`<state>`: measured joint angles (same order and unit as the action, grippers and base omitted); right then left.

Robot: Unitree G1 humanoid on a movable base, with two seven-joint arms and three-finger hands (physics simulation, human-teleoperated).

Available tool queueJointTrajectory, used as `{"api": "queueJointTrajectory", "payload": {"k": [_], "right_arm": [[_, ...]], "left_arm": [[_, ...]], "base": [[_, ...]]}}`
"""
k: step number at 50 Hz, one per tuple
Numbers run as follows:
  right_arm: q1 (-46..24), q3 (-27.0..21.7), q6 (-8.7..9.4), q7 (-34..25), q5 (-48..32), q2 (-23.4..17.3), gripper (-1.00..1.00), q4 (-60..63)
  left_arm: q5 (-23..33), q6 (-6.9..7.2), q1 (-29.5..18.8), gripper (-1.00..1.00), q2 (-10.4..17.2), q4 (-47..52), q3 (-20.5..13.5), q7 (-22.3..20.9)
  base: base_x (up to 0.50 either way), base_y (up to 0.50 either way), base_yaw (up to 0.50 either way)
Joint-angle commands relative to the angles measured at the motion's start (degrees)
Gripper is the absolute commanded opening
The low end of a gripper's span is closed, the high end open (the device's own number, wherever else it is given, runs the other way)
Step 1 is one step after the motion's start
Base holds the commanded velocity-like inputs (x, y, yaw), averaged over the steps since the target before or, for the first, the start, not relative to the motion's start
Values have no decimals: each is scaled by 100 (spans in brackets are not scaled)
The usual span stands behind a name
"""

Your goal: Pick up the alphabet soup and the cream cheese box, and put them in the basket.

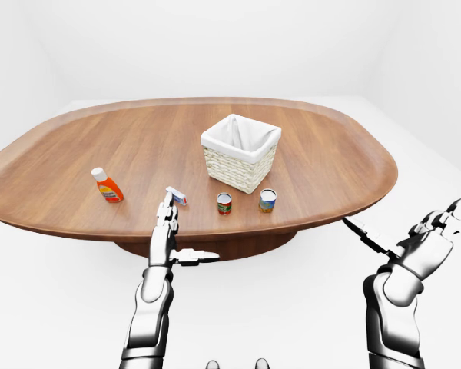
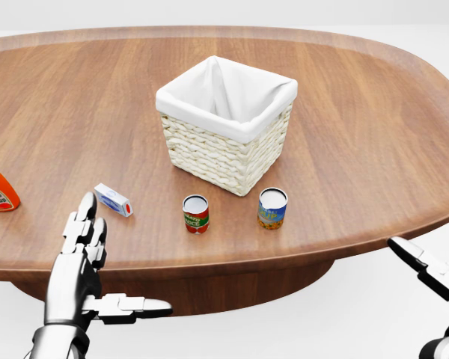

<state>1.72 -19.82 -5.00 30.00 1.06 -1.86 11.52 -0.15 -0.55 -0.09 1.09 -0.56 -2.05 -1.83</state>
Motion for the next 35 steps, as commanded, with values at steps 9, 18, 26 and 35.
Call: {"api": "queueJointTrajectory", "payload": {"k": [9, 18, 26, 35], "right_arm": [[1, 4, 0, 0, -48, 5, 100, 3], [8, 11, 0, 0, -54, 9, 100, -14], [4, 16, 0, 0, -51, 4, 100, -17], [8, 17, 0, 0, -53, 6, 100, -26]], "left_arm": [[10, -12, 2, 100, -1, -2, 4, -1], [12, -8, 3, 100, -3, -2, 6, 5], [14, -50, -34, 100, 7, -94, -6, 0], [-16, -14, -20, 100, -2, -33, -16, 7]], "base": [[19, 0, 0], [25, 0, 0], [24, 0, 0], [19, 0, 0]]}}
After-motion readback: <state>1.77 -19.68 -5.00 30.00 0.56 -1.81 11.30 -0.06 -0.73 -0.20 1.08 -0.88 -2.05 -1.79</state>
